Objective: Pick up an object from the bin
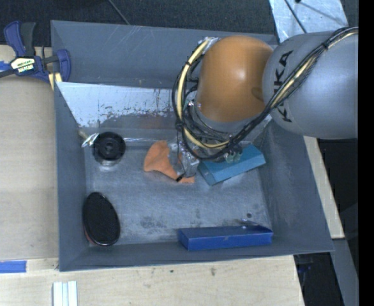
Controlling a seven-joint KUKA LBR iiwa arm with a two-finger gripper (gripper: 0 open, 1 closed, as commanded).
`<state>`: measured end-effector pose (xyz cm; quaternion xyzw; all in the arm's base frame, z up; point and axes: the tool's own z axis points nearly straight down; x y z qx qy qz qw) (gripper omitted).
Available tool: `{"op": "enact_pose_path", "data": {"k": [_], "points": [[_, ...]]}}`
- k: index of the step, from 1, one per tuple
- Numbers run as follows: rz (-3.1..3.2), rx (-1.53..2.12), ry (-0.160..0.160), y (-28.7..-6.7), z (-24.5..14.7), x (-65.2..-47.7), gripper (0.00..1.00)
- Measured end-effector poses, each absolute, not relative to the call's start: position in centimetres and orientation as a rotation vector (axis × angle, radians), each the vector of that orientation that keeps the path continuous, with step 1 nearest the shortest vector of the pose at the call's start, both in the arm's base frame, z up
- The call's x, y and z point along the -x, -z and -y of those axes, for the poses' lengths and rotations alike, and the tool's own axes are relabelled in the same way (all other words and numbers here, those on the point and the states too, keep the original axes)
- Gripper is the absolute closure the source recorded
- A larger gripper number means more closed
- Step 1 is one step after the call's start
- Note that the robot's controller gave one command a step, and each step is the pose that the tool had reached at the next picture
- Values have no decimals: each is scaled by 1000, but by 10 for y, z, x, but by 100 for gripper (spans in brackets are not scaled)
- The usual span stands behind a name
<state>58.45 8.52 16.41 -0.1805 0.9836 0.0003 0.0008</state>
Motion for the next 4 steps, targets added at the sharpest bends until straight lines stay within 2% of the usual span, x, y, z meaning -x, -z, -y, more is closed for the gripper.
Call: {"op": "enact_pose_path", "data": {"k": [1, 2, 3, 4], "points": [[-3089, 564, -1, -164, -85, -585, 0], [-3089, 564, -1, -164, -85, -585, 0], [-3095, 472, -1, -122, -76, -604, 0], [-3088, 550, -1, -72, -72, -618, 100]]}}
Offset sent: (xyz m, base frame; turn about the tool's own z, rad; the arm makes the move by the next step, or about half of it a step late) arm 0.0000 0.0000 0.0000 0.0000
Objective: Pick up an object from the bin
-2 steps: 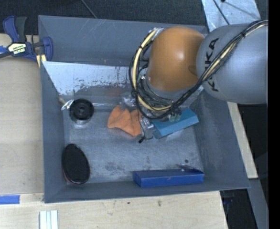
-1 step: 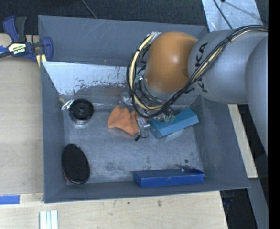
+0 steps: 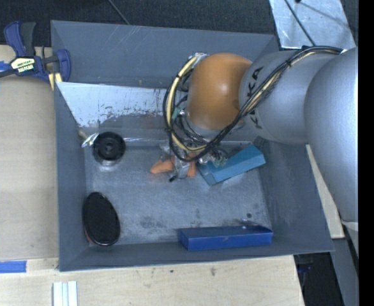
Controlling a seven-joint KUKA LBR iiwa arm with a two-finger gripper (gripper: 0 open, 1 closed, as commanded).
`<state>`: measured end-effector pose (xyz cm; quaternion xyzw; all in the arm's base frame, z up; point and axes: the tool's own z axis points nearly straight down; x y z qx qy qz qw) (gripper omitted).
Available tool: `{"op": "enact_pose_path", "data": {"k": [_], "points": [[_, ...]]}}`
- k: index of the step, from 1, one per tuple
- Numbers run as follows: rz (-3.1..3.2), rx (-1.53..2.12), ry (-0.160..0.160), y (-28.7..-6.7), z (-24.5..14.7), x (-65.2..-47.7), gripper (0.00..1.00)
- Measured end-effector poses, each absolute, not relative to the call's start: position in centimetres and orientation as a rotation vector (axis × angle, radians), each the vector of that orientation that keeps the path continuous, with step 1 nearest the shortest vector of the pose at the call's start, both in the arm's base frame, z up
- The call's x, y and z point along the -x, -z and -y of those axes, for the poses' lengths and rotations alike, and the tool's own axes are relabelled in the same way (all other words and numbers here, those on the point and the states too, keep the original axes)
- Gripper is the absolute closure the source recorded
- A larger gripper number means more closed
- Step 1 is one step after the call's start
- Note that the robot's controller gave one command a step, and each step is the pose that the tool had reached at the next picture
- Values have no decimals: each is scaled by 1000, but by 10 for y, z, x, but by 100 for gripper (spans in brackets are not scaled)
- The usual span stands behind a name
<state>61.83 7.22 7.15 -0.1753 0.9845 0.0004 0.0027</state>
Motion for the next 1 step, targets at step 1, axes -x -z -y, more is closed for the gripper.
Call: {"op": "enact_pose_path", "data": {"k": [1], "points": [[-3088, 548, -2, -72, -72, -618, 100]]}}
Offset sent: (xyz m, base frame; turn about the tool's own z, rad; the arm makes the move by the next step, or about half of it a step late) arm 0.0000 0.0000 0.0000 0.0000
